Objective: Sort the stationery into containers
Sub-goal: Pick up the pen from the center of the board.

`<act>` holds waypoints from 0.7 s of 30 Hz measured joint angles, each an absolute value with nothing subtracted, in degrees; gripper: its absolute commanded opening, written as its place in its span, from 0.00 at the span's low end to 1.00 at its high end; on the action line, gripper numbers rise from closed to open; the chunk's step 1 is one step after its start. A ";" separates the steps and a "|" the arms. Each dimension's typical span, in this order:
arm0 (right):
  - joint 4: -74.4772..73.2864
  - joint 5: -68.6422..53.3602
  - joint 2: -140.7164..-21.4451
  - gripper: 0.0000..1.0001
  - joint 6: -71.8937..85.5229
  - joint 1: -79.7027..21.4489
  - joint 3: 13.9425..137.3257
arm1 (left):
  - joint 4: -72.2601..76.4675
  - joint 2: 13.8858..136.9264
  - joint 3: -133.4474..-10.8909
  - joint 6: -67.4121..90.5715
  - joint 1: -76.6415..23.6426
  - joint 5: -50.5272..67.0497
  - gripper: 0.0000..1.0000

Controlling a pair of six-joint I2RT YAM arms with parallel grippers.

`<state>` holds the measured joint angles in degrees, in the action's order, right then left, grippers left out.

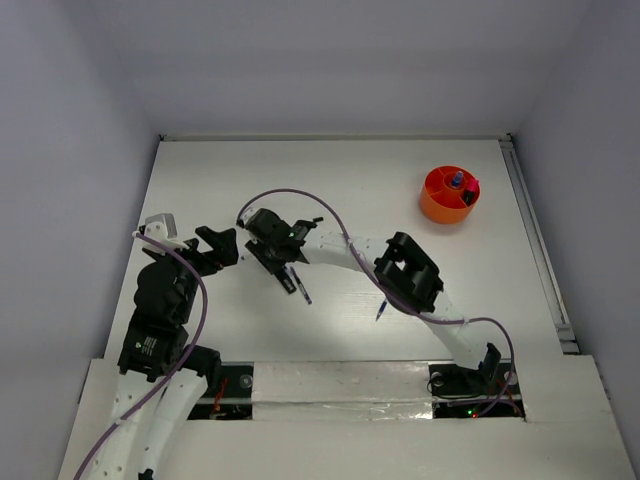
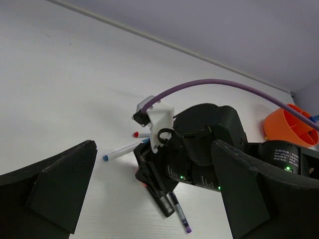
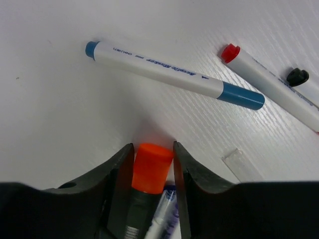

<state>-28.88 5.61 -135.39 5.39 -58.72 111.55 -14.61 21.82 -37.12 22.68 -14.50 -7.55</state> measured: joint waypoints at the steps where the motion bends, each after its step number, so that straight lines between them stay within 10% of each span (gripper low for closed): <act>1: -29.08 5.61 -135.63 0.30 5.76 -58.78 112.03 | -14.61 21.82 -37.12 22.68 -14.50 -7.55 0.99; 8: -30.11 5.32 -136.44 0.07 7.99 -58.96 113.86 | -14.61 21.82 -37.12 22.68 -14.50 -7.55 0.99; 21: -15.75 8.64 -113.97 0.05 15.46 -56.53 95.29 | -14.55 21.82 -37.12 22.65 -14.50 -6.63 0.99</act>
<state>-15.75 8.64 -113.97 15.46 -56.53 95.29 -14.55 21.82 -37.12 22.65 -14.50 -6.63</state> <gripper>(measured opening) 0.345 0.990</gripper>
